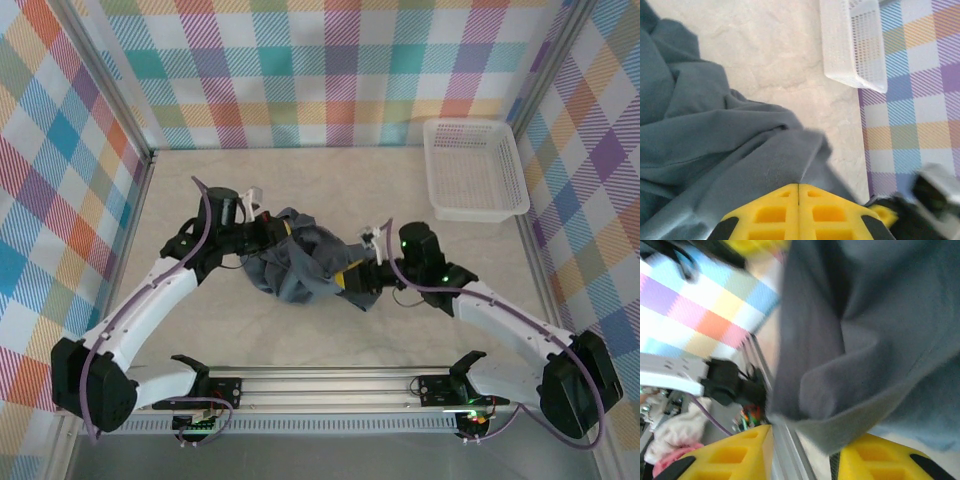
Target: Fold the inside-out t-shirt
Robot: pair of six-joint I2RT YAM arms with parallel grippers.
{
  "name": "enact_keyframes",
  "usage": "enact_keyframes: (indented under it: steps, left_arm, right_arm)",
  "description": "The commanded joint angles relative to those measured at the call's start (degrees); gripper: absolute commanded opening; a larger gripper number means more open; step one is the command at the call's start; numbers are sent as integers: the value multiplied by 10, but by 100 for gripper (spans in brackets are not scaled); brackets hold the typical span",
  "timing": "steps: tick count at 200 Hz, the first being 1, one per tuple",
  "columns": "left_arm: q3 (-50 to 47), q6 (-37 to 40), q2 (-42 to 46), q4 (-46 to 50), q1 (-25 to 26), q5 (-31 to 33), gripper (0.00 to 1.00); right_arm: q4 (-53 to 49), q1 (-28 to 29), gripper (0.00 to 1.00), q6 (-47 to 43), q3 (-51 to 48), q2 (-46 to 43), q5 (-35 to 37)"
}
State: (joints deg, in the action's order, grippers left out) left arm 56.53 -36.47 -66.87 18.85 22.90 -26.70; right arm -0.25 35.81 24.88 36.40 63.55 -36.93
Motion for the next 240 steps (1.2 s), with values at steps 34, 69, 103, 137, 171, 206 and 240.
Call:
enact_keyframes:
  steps: [34, 69, 103, 137, 171, 206, 240]
  left_arm:
    - [-30, 103, 53, 74, 25, -20, 0]
    - [-32, 100, 56, 52, 29, -18, 0]
    - [-27, 103, 52, 49, 31, -13, 0]
    - [-25, 103, 56, 50, 32, -8, 0]
    - [-14, 95, 77, 54, 32, 9, 0]
    - [4, 112, 121, 89, 22, 94, 0]
    - [6, 126, 132, 120, 11, 134, 0]
  right_arm:
    - [-130, 5, 52, -54, 65, -13, 117]
    - [-133, 13, 62, -66, 145, 65, 144]
    - [-115, 92, 67, -153, 201, 141, 251]
    - [-16, 117, 62, -173, 201, 203, 402]
    - [-7, 131, 60, -197, 215, 249, 478]
    - [-150, 120, 47, -131, 247, 242, 547]
    - [-240, 87, 46, -62, 210, 154, 438]
